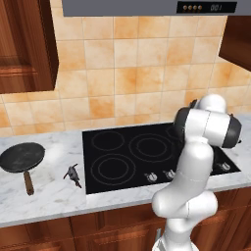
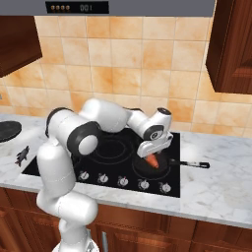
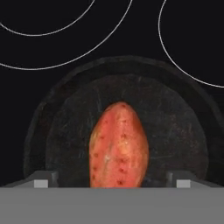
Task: Place both pans onto different burners. Then place the sweet potato and the fish on different pans.
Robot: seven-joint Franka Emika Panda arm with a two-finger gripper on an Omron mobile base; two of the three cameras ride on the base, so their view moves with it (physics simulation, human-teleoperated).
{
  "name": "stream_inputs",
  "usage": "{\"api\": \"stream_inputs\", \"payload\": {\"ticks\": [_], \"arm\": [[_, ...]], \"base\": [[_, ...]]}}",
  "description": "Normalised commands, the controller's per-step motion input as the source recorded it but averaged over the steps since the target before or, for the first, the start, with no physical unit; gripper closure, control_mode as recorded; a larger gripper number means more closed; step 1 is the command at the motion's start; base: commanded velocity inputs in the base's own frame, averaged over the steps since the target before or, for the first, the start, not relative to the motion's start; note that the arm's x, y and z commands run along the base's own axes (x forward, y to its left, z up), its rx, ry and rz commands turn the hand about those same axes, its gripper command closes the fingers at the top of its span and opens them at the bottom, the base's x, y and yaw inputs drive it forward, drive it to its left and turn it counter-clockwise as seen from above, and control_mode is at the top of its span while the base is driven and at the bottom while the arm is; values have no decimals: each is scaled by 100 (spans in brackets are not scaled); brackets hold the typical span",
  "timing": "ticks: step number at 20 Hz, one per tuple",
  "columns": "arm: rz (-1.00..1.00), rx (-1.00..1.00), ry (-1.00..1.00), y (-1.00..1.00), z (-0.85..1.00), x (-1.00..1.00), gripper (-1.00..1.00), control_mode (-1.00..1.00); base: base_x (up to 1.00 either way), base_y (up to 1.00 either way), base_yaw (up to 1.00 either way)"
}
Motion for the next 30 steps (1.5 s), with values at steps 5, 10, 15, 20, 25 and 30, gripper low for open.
{"api": "stream_inputs", "payload": {"ticks": [5, 10, 15, 20, 25, 30], "arm": [[-11, 0, 0, 0, 46, -58, -100, -100], [-16, 0, 0, 1, 47, -43, -100, -100], [-18, 0, 0, 13, 45, -31, -100, -100], [-21, 0, 5, 32, 30, -43, -100, -100], [-24, -3, 0, 36, 32, -26, -100, -100], [-17, -1, 0, 27, 31, -21, -100, -100]], "base": [[0, 0, 0], [0, 0, 0], [0, 0, 0], [0, 0, 0], [0, 0, 0], [0, 0, 0]]}}
